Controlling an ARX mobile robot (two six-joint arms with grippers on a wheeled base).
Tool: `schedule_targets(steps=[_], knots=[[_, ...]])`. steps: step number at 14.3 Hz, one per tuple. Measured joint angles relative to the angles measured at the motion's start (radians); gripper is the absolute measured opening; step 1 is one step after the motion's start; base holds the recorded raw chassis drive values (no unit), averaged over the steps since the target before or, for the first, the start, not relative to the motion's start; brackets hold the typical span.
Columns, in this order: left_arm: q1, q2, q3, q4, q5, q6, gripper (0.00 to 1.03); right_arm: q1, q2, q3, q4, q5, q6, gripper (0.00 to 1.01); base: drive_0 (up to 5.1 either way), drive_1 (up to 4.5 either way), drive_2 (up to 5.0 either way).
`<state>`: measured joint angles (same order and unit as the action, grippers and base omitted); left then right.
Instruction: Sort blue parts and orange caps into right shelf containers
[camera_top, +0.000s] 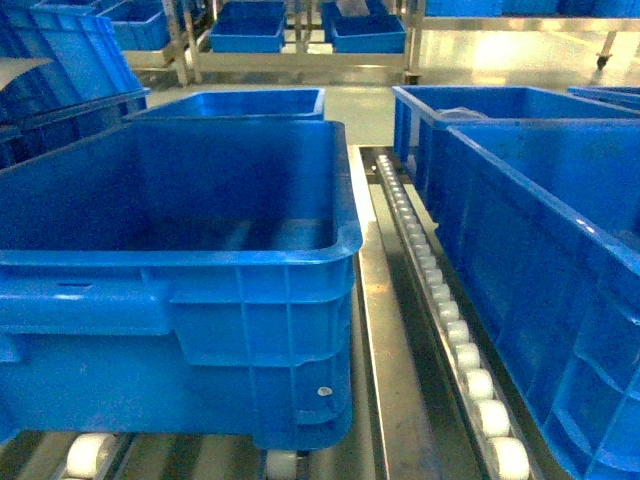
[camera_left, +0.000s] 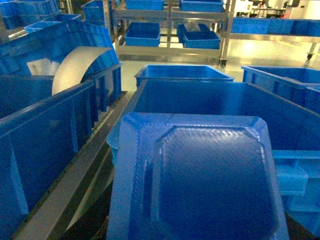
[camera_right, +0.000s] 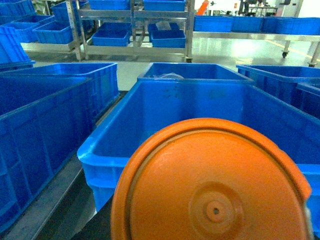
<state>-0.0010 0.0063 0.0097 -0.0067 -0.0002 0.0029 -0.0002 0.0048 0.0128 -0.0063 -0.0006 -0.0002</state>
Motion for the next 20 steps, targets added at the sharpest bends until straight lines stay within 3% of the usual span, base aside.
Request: schedule_targets(steps=[8, 9, 10, 11, 12, 14, 15, 16, 17, 18, 19, 20], knots=[[0.0, 0.0, 0.0, 0.004, -0.002, 0.0, 0.43, 0.0, 0.0, 0.0, 0.0, 0.0, 0.0, 0.44, 0.0, 0.0, 0.0], [-0.032, -0.013, -0.011, 0.167, -0.088, 0.001, 0.43, 0.022, -0.006, -0.003, 0.068, 0.055, -0.029, 0.44, 0.0, 0.0, 0.0], [-0.043, 0.005, -0.012, 0.289, -0.125, 0.0, 0.43, 0.072, 0.001, -0.002, 0.189, 0.121, -0.095, 0.44, 0.0, 0.0, 0.0], [-0.045, 0.063, -0.011, 0.366, -0.131, 0.001, 0.43, 0.081, 0.019, 0.0, 0.198, 0.121, -0.121, 0.44, 0.0, 0.0, 0.0], [-0.045, 0.268, -0.002, 0.573, -0.108, 0.001, 0.43, 0.077, 0.119, 0.011, 0.292, 0.095, -0.133, 0.44, 0.0, 0.0, 0.0], [-0.067, 0.7, 0.067, 0.876, -0.061, -0.007, 0.43, 0.013, 0.456, 0.114, 0.604, 0.025, -0.134, 0.44, 0.0, 0.0, 0.0], [-0.074, 0.983, 0.215, 1.028, -0.049, -0.008, 0.43, -0.026, 0.722, 0.209, 0.808, 0.028, -0.141, 0.44, 0.0, 0.0, 0.0], [-0.076, 1.198, 0.381, 1.031, -0.05, -0.022, 0.43, -0.043, 0.959, 0.319, 0.92, 0.06, -0.152, 0.44, 0.0, 0.0, 0.0], [-0.085, 1.373, 0.518, 0.97, -0.056, -0.022, 0.43, -0.049, 1.146, 0.43, 0.943, 0.092, -0.149, 0.44, 0.0, 0.0, 0.0], [-0.103, 1.579, 0.681, 0.861, -0.063, -0.034, 0.43, -0.055, 1.358, 0.577, 0.863, 0.087, -0.123, 0.44, 0.0, 0.0, 0.0], [-0.124, 1.707, 0.782, 0.801, -0.072, -0.062, 0.45, -0.054, 1.506, 0.666, 0.818, 0.086, -0.095, 0.53, 0.0, 0.0, 0.0], [-0.135, 1.75, 0.827, 0.793, -0.076, -0.084, 0.55, -0.052, 1.574, 0.7, 0.8, 0.081, -0.087, 0.62, 0.0, 0.0, 0.0]])
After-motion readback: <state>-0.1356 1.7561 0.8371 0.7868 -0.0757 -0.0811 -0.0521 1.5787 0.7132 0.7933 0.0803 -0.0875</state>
